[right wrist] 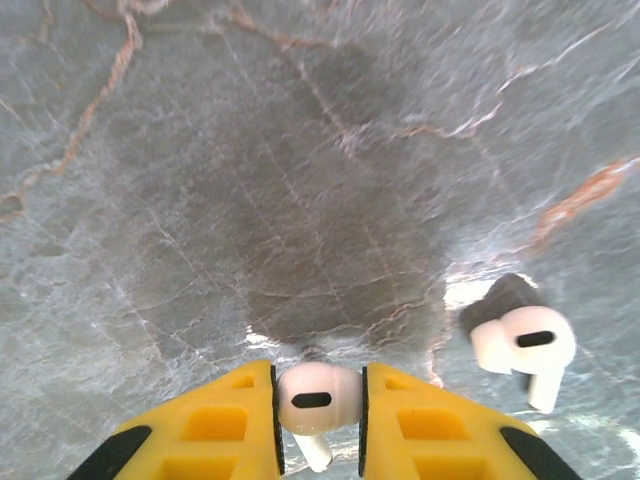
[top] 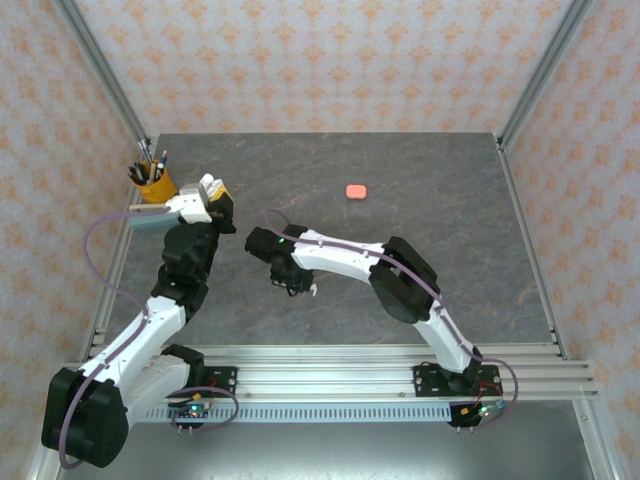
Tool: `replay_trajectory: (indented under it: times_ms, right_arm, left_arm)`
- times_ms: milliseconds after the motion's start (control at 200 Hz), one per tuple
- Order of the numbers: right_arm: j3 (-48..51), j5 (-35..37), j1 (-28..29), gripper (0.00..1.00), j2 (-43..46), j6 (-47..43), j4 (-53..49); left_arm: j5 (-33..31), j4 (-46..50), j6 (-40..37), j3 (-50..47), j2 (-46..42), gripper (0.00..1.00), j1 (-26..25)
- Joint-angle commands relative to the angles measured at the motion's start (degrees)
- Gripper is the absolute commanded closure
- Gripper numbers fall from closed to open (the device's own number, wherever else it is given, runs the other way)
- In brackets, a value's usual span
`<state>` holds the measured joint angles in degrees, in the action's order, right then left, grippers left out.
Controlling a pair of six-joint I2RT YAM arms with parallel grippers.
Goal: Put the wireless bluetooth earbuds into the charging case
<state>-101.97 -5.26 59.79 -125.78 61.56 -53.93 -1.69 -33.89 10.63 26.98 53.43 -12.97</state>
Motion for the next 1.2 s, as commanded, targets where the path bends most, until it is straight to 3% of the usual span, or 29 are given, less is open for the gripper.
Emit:
replay_trajectory:
  times_ms: [0,390,691,901,1196]
  right_arm:
    - [2.0,5.1,-1.4,0.78,5.2,-1.5,0.9]
    - [12.6,13.5,-8.0,0.78,13.4,-9.3,8.8]
    - [21.4,22.8,-12.2,0.78,18.4,-17.6,16.3]
    - [25.9,26.1,-14.2,0.79,21.6,-21.3,22.9]
    - [23.8,27.4,-16.7,0.79,25.6,-26.9,27.9]
  left_arm:
    - [0.9,-0.4,-0.6,2.8,0.6,1.0,0.3]
    - [8.7,1.4,-4.6,5.7,3.0,1.0,0.3]
    - [20.7,5.2,-7.4,9.0,9.7,1.0,-0.2]
    - [29.2,1.7,-12.7,8.4,14.9,1.0,-3.8]
    - [32.0,2.1,-16.8,13.4,21.6,1.0,-9.4]
